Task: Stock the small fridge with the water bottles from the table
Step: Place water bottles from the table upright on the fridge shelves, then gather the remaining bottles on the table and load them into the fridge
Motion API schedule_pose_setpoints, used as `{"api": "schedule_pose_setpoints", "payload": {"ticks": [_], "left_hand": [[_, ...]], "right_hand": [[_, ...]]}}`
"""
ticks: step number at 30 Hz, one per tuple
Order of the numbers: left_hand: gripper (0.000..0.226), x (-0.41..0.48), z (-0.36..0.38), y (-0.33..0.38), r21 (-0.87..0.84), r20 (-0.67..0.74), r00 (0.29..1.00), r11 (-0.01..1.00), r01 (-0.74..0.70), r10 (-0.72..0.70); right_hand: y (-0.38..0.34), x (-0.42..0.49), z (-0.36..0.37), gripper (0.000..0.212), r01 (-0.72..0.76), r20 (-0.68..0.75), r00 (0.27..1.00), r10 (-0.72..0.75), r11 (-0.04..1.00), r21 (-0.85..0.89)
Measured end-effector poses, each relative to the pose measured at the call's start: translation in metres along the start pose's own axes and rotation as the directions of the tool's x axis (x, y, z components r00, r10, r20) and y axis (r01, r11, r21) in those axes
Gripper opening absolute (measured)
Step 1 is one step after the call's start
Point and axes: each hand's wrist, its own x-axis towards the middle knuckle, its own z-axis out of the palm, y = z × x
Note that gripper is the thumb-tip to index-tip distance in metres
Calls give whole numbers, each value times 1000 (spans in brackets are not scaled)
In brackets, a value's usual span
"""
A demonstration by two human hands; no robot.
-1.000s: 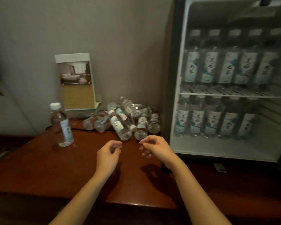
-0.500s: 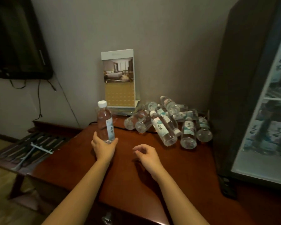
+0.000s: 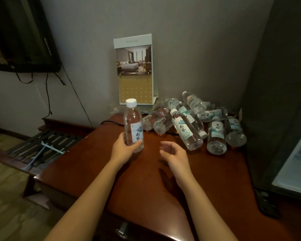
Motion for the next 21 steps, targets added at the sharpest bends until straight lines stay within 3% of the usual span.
{"api": "schedule_pose_setpoints", "payload": {"ticks": [4, 8, 14, 21], "left_hand": [[46, -25, -1, 16, -4, 317, 943, 994, -109, 104], [58, -48, 2, 30, 7, 573, 808, 986, -168, 134], [58, -84, 6, 45, -4, 654, 744, 984, -181, 139], [64, -140, 35, 64, -64, 732, 650, 970, -234, 205]], "right_hand": [[-3, -3, 0, 72, 46, 186, 982, -43, 999, -15], [-3, -6, -5, 83, 104, 291, 950, -111, 994, 40], [-9, -31, -33, 68, 101, 270, 959, -85, 994, -48], [-21, -87, -90, 75, 109, 208, 976, -65, 972, -209]]}}
